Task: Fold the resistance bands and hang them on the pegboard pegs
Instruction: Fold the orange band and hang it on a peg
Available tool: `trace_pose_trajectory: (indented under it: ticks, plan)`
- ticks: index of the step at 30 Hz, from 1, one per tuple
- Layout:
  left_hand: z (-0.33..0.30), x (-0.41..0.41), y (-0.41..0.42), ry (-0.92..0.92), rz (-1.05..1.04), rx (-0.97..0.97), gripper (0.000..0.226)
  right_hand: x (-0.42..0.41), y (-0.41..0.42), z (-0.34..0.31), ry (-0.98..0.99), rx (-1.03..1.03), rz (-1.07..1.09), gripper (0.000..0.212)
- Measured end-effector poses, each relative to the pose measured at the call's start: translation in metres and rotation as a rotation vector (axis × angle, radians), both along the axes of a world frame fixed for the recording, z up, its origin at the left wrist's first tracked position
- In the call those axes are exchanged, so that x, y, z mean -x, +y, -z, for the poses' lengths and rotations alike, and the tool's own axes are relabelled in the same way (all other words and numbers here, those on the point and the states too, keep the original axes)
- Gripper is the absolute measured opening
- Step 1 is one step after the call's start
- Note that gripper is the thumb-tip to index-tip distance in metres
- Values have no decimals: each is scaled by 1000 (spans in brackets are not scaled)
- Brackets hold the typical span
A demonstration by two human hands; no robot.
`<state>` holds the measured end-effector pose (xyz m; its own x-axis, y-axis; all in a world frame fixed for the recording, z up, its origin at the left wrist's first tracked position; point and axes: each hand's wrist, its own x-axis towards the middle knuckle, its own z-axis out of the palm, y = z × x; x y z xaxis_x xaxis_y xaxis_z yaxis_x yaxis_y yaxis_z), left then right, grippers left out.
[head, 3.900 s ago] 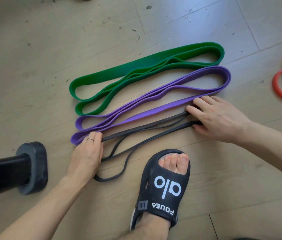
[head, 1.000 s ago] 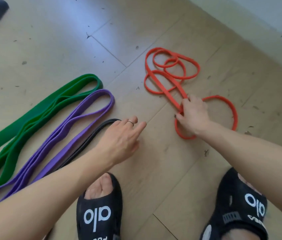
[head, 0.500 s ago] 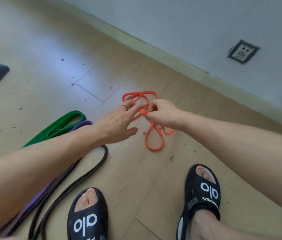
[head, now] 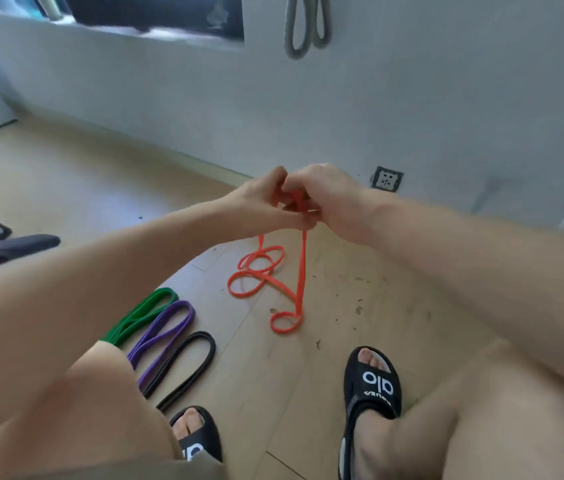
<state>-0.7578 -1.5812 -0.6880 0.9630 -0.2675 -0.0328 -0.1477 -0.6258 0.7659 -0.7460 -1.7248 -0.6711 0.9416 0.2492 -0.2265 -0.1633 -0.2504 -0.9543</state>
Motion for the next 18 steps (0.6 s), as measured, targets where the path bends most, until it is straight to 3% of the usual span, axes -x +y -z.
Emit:
trace_pose_trajectory:
  ticks: [4, 8, 13, 18]
  plan:
    - [20, 13, -10, -17, 29, 195, 30, 17, -15, -5, 31, -119, 15, 18]
    - [19, 22, -12, 45, 15, 239, 20, 21, -23, -8, 90, -189, -59, 23]
    - [14, 19, -12, 101, -6, 256, 36, 13, -19, -15, 132, -346, -10, 19]
    - [16, 13, -15, 78, -32, 206, 28, 7, -16, -13, 82, -272, 12, 14]
